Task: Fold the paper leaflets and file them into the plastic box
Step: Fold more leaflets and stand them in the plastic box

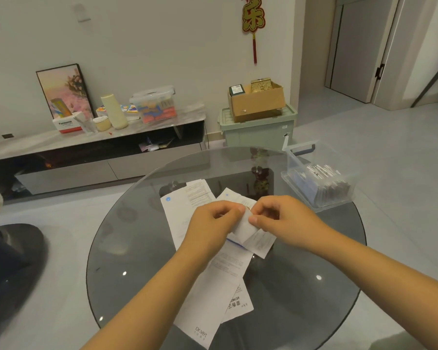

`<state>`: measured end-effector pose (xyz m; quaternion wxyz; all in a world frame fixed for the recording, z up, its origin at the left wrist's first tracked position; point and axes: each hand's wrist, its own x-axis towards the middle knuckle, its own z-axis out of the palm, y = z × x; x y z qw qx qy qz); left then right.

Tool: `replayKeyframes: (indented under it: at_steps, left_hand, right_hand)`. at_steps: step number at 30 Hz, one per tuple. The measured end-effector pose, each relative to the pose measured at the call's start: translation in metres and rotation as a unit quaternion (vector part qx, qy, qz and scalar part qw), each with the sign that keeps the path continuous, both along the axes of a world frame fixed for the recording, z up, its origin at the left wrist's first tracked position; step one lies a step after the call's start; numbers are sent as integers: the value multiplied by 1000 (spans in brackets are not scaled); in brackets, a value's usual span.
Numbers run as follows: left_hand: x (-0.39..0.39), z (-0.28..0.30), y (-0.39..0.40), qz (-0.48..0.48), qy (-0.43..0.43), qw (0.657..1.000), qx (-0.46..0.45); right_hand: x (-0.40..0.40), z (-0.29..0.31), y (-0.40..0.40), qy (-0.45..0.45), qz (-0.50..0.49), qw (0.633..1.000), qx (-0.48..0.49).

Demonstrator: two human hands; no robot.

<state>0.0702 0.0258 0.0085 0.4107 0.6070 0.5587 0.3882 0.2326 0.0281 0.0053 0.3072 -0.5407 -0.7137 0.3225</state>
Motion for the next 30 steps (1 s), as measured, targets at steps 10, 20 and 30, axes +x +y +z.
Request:
replayKeyframes:
  at_steps: [10,20,30]
  left_hand:
    - [58,26,41,17,-74,997,12]
    - [123,20,89,-63,33,995,75]
    - [172,1,127,-336,356,822,290]
  right_hand:
    - [30,18,25,52,-133,985,94]
    - [112,30,48,-55,-320,936,138]
    - [148,21,69,-150,-375,905,135]
